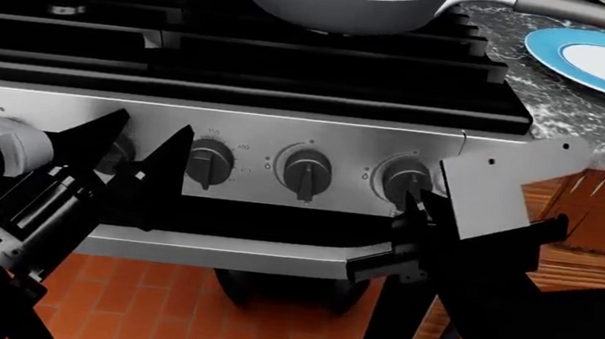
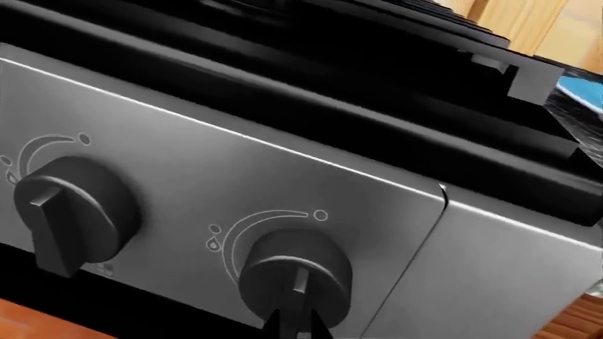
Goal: Pick the croissant and place it on the pan. Then turn on the stove to warm the croissant.
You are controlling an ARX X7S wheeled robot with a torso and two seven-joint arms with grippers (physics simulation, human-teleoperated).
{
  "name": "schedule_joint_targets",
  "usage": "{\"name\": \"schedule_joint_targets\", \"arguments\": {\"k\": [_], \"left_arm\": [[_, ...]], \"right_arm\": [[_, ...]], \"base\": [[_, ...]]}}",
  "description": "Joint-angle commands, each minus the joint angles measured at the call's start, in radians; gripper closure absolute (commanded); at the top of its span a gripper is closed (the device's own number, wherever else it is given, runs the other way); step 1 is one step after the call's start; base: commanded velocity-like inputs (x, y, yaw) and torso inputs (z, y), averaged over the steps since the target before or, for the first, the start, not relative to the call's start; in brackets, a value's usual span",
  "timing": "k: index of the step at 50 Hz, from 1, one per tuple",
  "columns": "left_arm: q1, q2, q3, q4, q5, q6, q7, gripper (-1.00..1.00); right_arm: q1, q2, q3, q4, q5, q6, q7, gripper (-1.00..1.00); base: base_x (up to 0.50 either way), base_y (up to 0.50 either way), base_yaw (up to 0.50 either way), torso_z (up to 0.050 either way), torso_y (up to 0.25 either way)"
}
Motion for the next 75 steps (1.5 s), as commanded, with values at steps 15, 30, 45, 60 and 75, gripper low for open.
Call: {"name": "schedule_joint_targets", "arguments": {"k": [15, 30, 45, 60, 75], "left_arm": [[0.008, -0.006, 0.003, 0.007, -0.011, 0.002, -0.012, -1.00], [0.012, -0.009, 0.001, 0.012, -0.015, 0.005, -0.019, -1.00], [0.005, -0.013, 0.001, 0.016, -0.024, 0.003, -0.026, -1.00], [0.008, -0.016, 0.000, 0.026, -0.028, 0.005, -0.034, -1.00], [0.010, -0.019, -0.001, 0.028, -0.028, 0.011, -0.032, -1.00]], "right_arm": [[0.068, -0.035, -0.083, 0.034, 0.068, 0.063, -0.020, 1.00], [0.118, -0.058, -0.132, 0.057, 0.094, 0.123, -0.020, 1.00], [0.167, -0.079, -0.174, 0.080, 0.100, 0.185, -0.043, 1.00], [0.207, -0.088, -0.208, 0.092, 0.118, 0.227, -0.048, 1.00], [0.257, -0.113, -0.255, 0.107, 0.136, 0.279, -0.041, 1.00]], "base": [[0.01, 0.00, 0.01, -0.001, 0.000], [0.01, 0.00, 0.01, -0.001, 0.000], [0.01, 0.00, 0.01, -0.001, 0.000], [0.01, 0.01, 0.01, -0.001, 0.000], [0.01, 0.01, 0.01, -0.001, 0.000]]}}
